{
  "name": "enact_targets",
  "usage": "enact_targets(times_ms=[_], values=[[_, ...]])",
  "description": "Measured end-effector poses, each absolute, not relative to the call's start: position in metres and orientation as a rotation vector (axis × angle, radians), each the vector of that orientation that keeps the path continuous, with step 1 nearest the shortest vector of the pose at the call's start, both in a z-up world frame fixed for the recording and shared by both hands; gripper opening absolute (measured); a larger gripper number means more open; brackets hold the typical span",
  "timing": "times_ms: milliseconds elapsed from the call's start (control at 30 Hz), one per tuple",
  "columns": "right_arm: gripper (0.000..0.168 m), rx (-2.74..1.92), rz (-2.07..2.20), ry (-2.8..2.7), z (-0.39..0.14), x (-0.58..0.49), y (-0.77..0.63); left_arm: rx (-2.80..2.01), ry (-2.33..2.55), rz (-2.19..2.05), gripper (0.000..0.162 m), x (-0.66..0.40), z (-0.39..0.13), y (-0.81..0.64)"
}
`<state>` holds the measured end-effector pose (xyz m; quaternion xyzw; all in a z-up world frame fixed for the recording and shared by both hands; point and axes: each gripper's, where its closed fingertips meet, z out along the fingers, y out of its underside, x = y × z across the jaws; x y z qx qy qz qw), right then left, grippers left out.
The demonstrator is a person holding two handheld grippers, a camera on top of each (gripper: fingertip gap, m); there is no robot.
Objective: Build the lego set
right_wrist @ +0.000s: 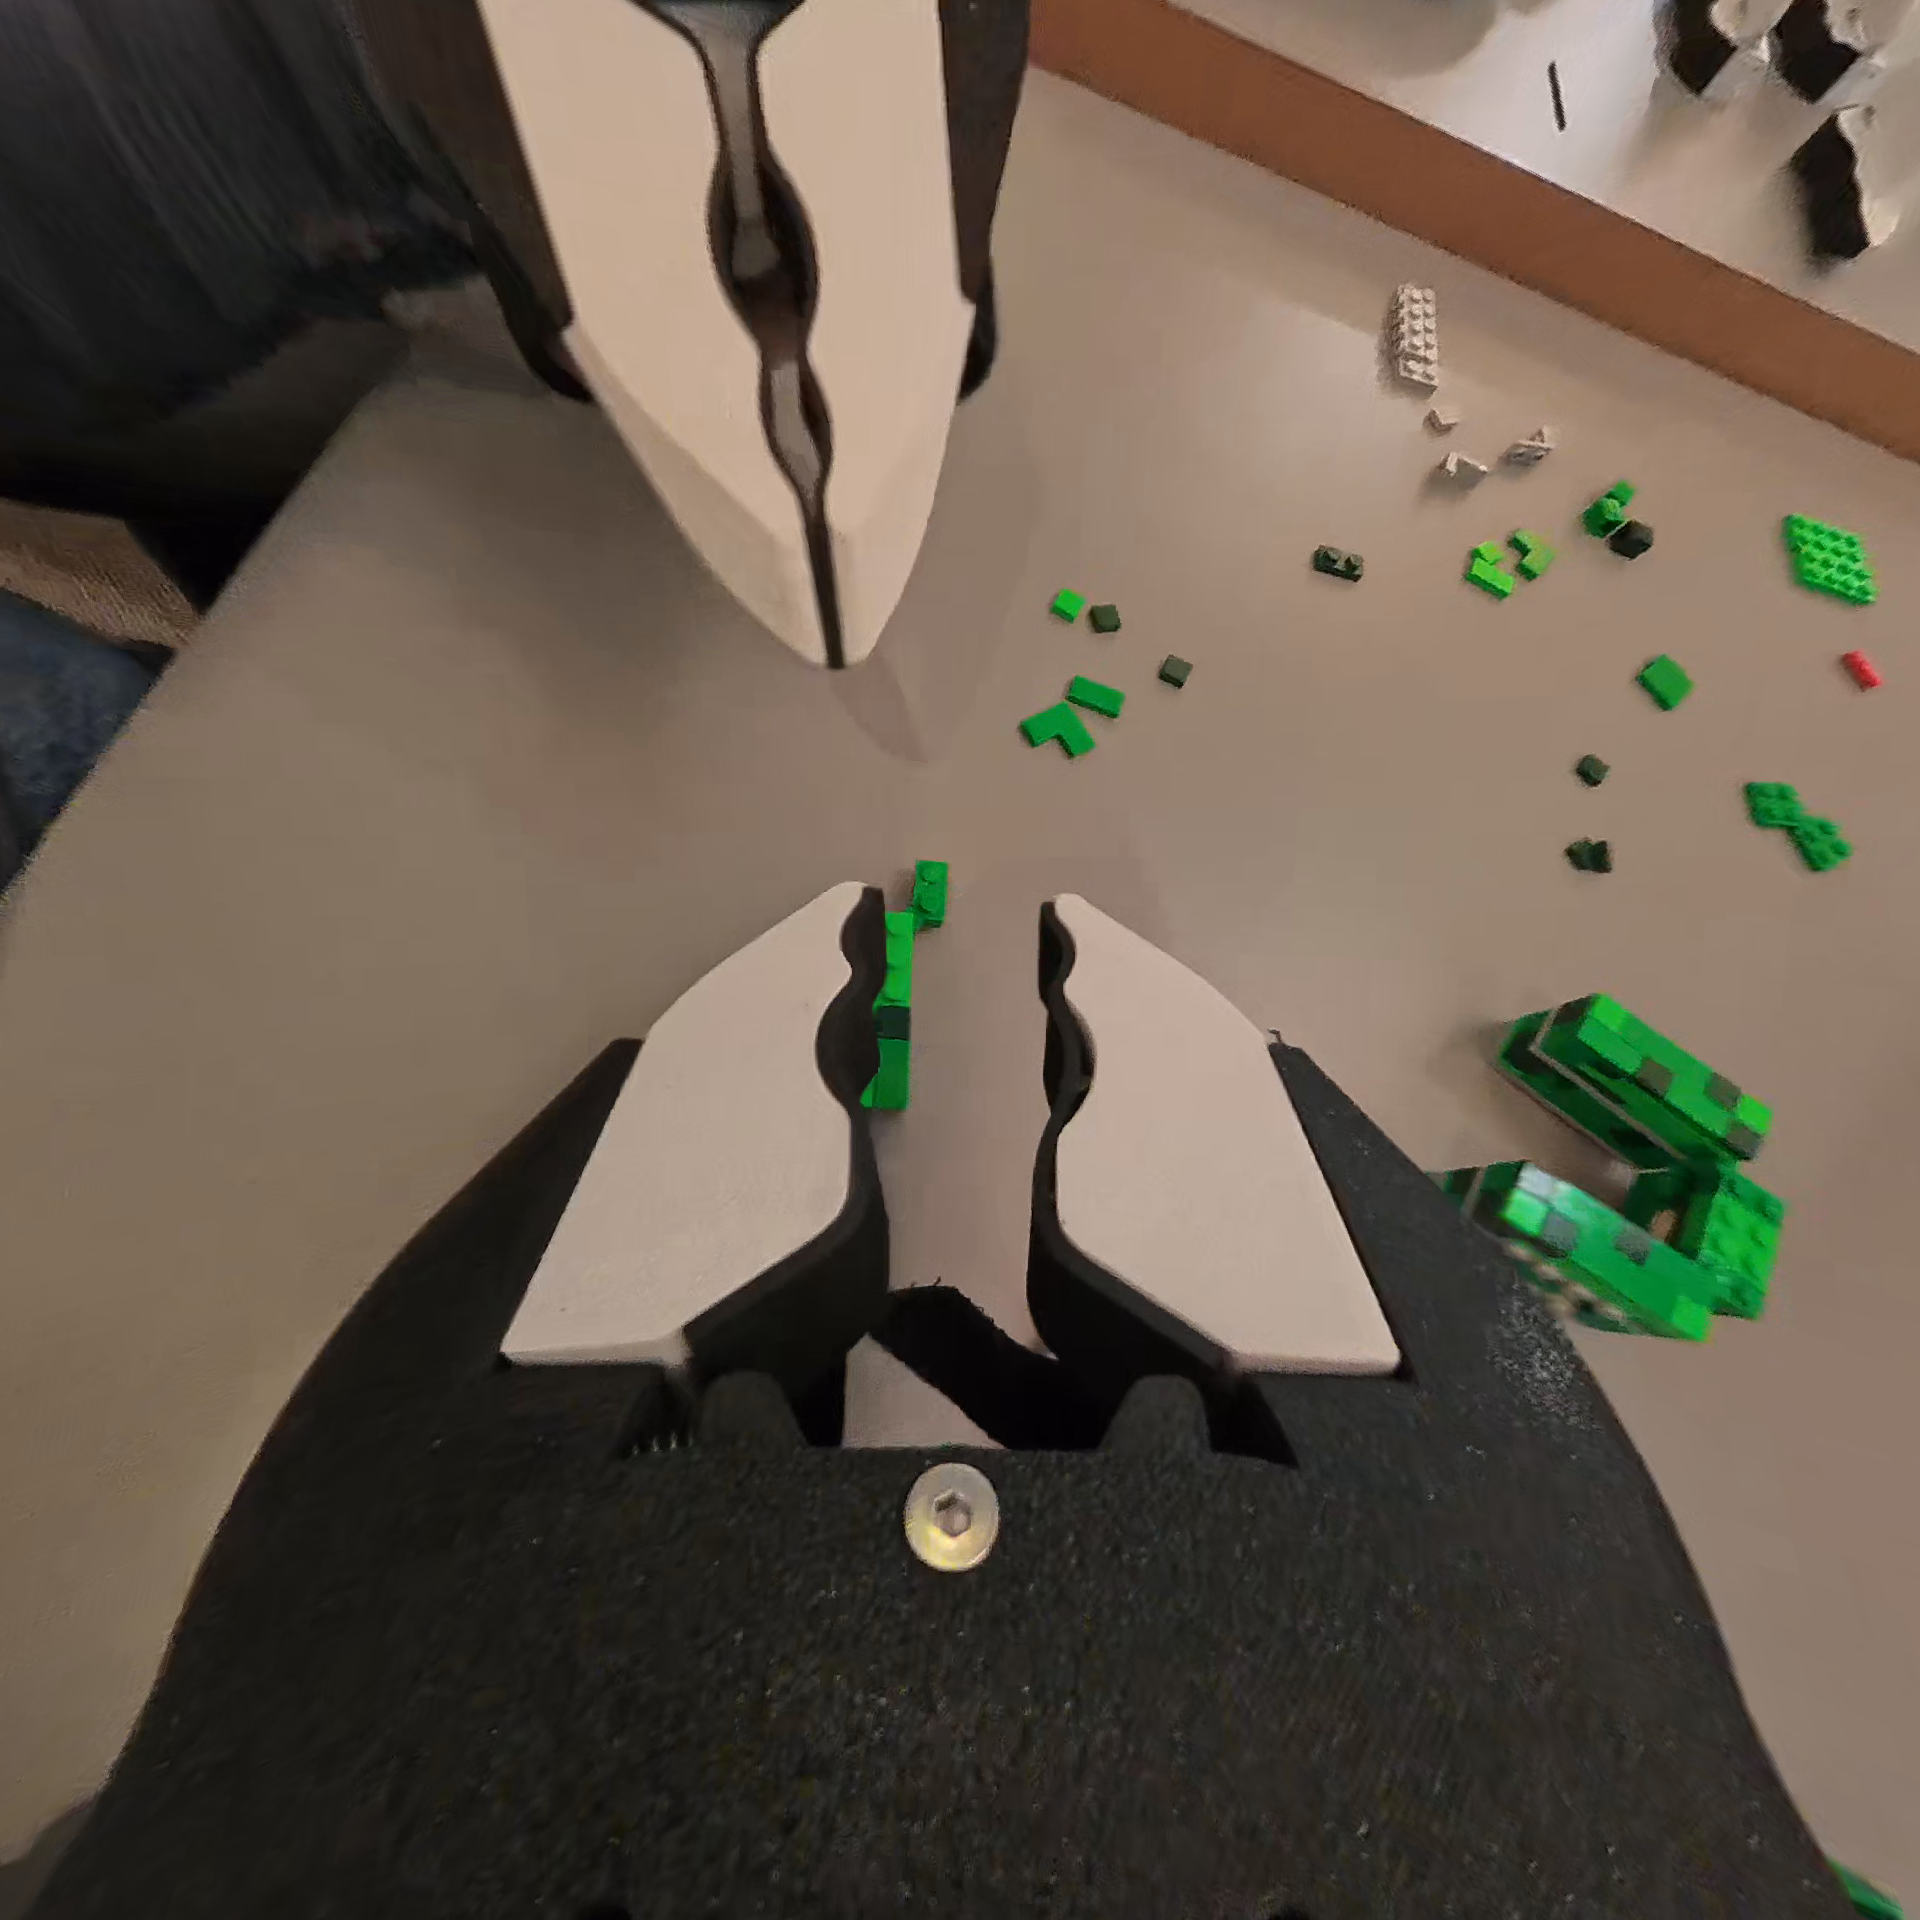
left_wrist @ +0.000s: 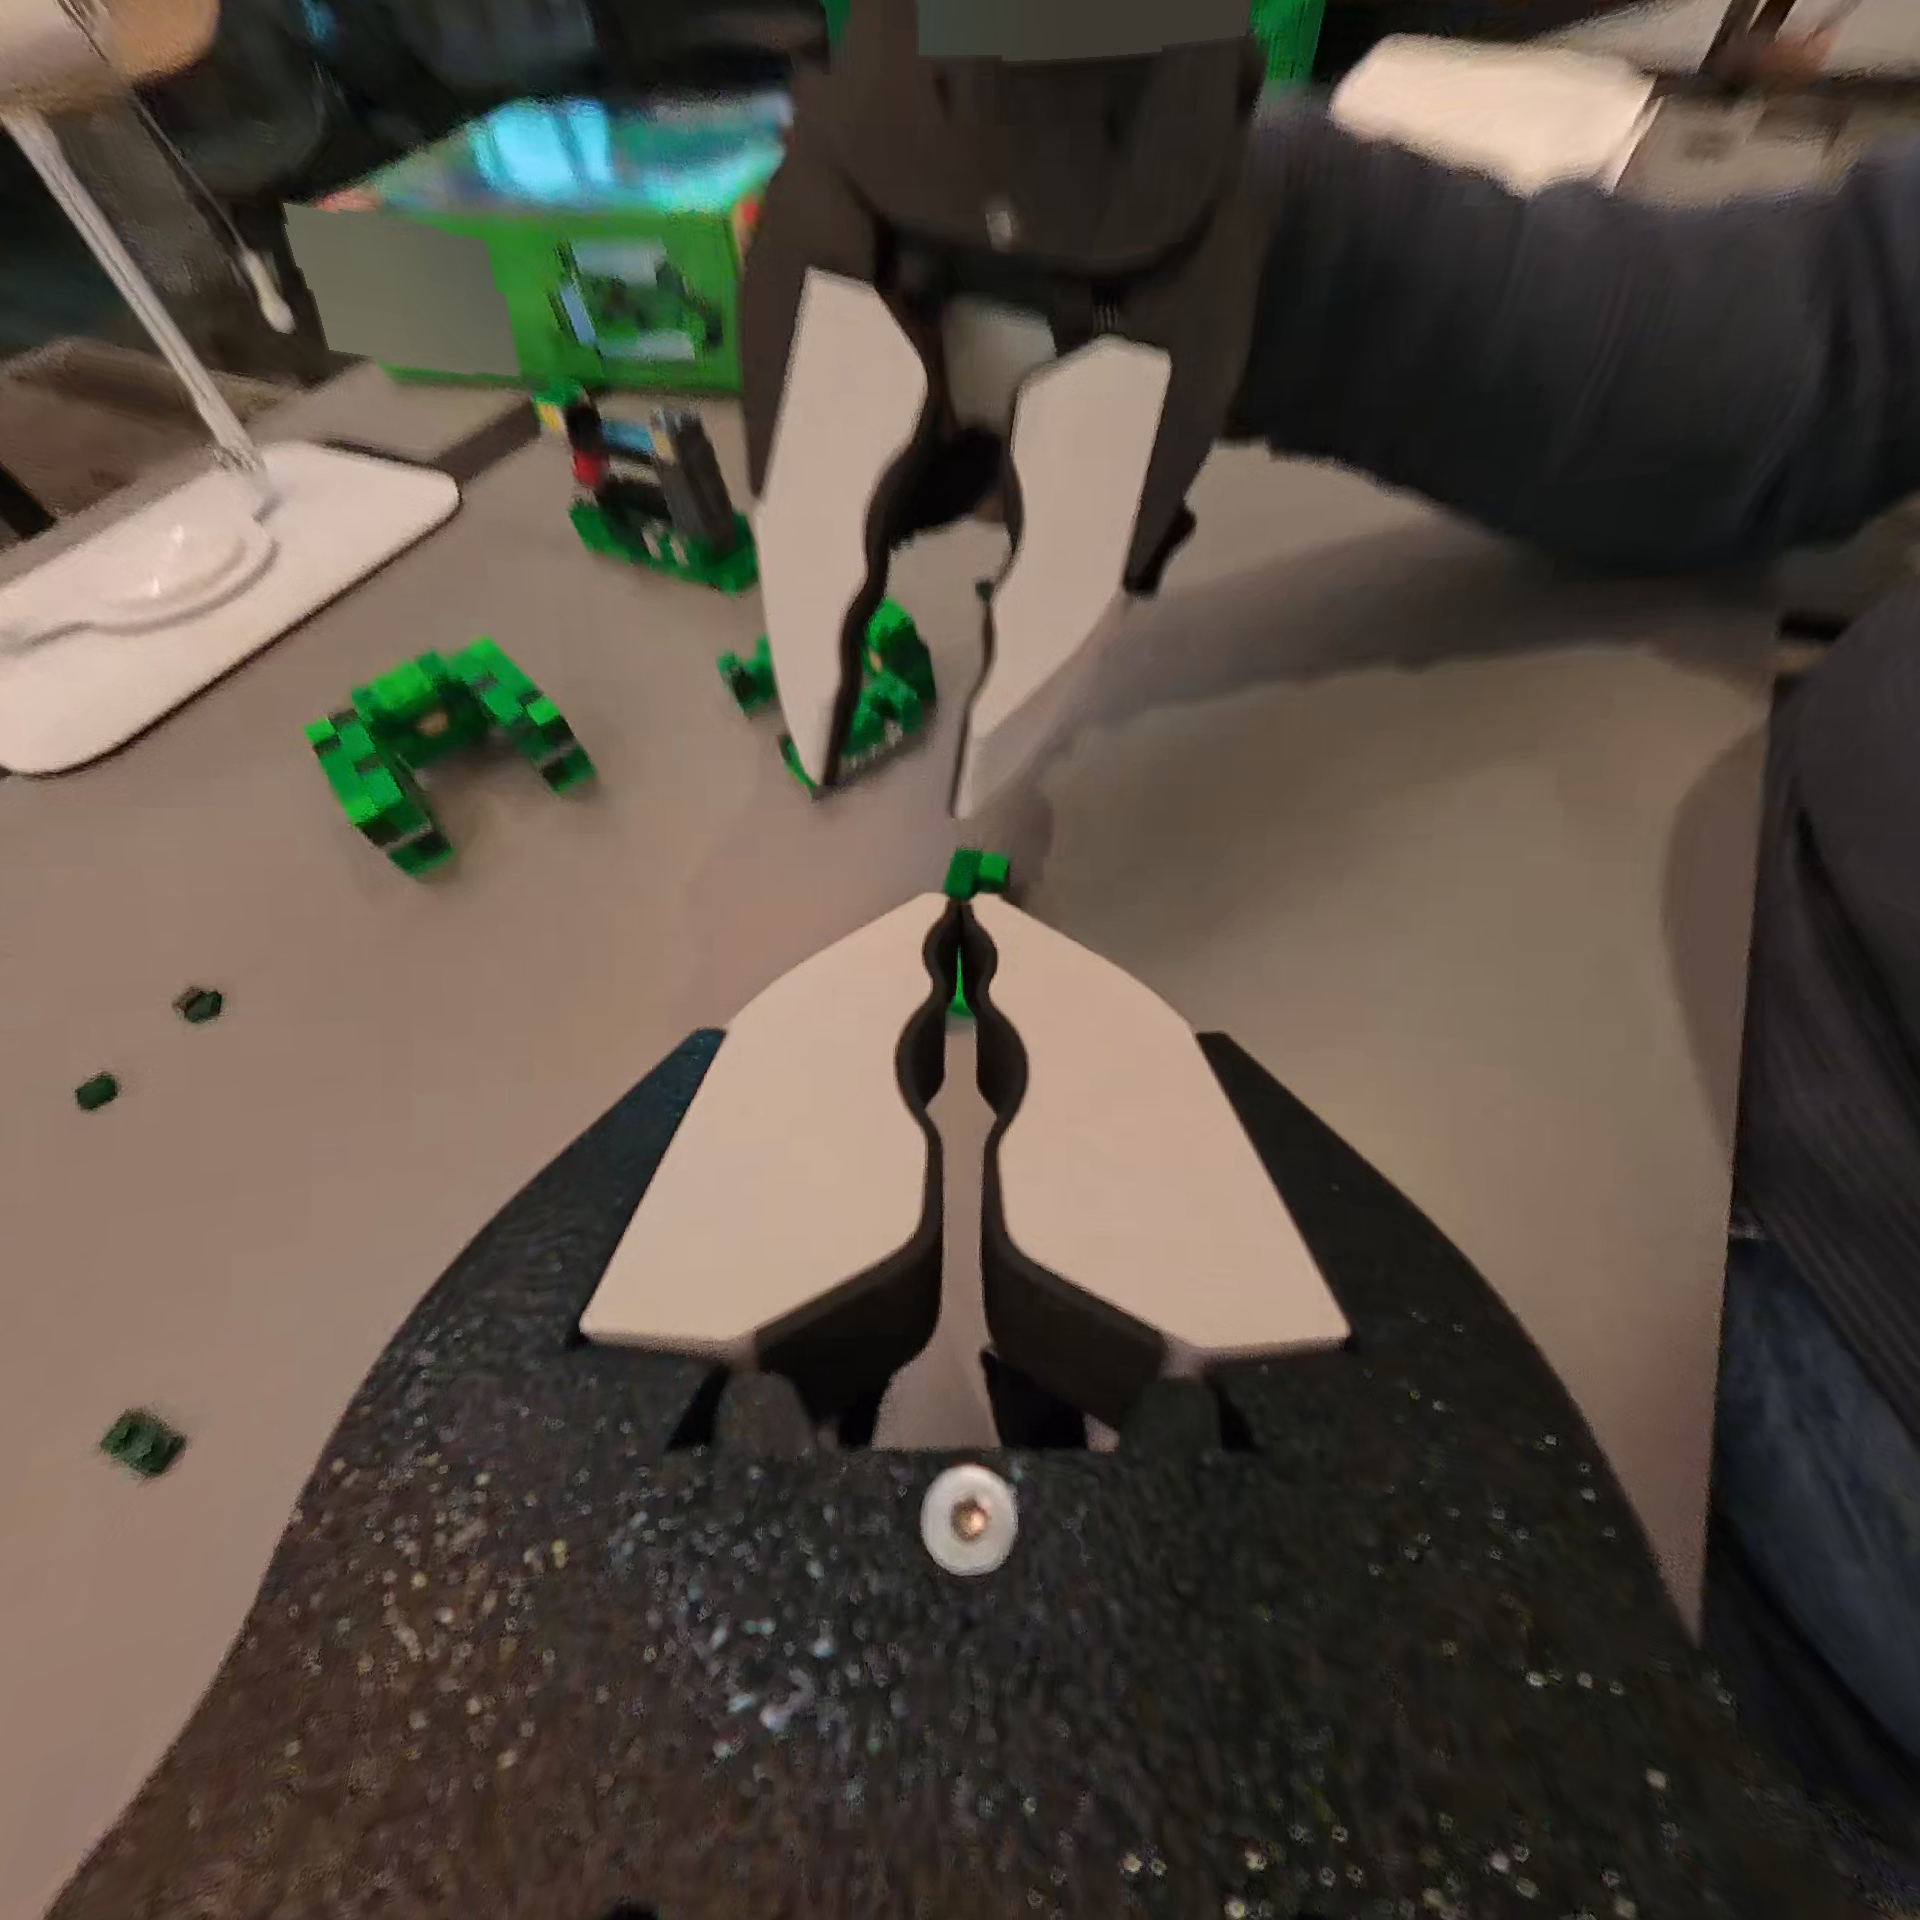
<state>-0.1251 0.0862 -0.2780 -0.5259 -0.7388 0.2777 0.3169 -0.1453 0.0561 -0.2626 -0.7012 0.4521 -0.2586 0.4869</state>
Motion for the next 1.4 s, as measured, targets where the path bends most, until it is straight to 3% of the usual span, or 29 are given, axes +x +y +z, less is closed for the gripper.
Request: enact_targets(times_ms=[33, 233, 367, 400, 433, 467, 633, 933, 1133, 1400], values=[[0.031, -1.401, 0.766, -1.924, -0.280, -0.124, 0.085, -1.676, 1.079, -0.657, 0.000, -0.145, -0.259, 0.060], [0.042, -1.453, 0.743, -1.881, -0.308, -0.117, 0.080, -1.555, 1.092, -0.671, 0.000, -0.142, -0.263, 0.065], [0.038, -1.457, 0.689, -1.901, -0.320, -0.116, 0.079, -1.470, 1.058, -0.686, 0.000, -0.142, -0.252, 0.062], [0.037, -1.463, 0.690, -1.915, -0.322, -0.115, 0.078, -1.470, 1.033, -0.687, 0.039, -0.143, -0.251, 0.064], [0.037, -1.478, 0.693, -1.930, -0.325, -0.114, 0.077, -1.496, 0.984, -0.684, 0.066, -0.146, -0.251, 0.070], [0.038, -1.493, 0.698, -1.940, -0.327, -0.114, 0.076, -1.530, 0.971, -0.700, 0.077, -0.148, -0.255, 0.072], [0.034, -1.502, 0.674, -1.943, -0.335, -0.111, 0.080, -1.470, 0.984, -0.696, 0.069, -0.146, -0.248, 0.068], [0.018, -1.497, 0.640, -1.951, -0.339, -0.110, 0.083, -1.567, 0.956, -0.692, 0.103, -0.146, -0.262, 0.078], [0.017, -1.365, 0.624, -1.768, -0.301, -0.117, 0.098, -1.587, 0.852, -0.555, 0.136, -0.158, -0.259, 0.094], [0.017, -1.250, 0.737, -1.649, -0.259, -0.119, 0.095, -1.456, 0.759, -0.749, 0.139, -0.159, -0.229, 0.084]])
